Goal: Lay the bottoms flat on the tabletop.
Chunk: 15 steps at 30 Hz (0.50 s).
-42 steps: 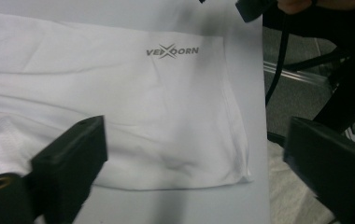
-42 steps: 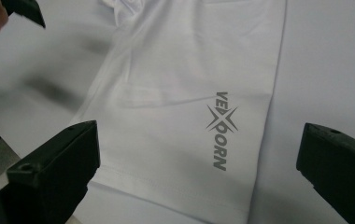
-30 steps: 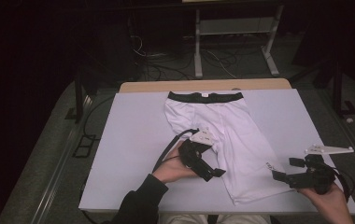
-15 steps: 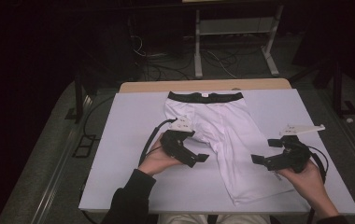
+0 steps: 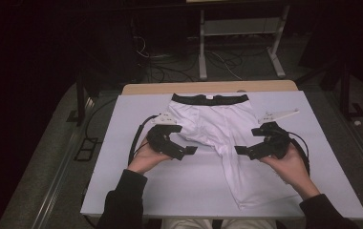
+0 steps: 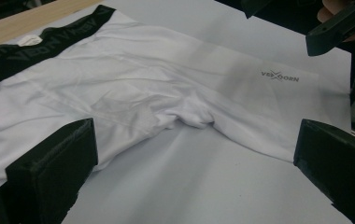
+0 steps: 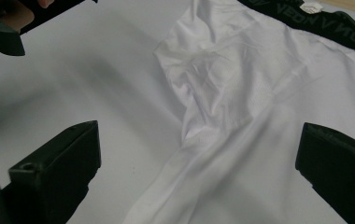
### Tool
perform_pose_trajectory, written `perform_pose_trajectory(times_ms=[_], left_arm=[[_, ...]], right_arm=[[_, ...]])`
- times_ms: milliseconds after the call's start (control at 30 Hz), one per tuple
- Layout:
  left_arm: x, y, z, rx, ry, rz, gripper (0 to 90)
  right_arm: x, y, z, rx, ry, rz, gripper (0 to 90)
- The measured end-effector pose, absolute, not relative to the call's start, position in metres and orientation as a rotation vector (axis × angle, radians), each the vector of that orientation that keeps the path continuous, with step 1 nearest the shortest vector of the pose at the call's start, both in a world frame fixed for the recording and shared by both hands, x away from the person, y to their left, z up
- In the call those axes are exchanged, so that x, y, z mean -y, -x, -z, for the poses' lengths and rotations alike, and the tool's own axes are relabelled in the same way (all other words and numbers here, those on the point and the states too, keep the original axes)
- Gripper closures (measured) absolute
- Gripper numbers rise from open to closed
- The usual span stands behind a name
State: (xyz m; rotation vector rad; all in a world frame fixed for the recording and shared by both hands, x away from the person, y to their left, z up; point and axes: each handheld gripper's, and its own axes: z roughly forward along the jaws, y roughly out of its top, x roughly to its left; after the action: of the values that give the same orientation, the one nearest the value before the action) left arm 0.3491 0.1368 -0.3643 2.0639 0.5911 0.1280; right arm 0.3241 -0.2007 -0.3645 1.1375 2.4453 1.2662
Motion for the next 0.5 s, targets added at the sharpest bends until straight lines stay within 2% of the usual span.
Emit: perform_pose_trajectory(times_ms=[500], left_arm=[[-0.172,-0.362,0.367,-0.704,-1.999,-0.177,0.2]], right_arm=[[0.153,-0.363,0.356,-2.506,-1.056,-1.208,4.4]])
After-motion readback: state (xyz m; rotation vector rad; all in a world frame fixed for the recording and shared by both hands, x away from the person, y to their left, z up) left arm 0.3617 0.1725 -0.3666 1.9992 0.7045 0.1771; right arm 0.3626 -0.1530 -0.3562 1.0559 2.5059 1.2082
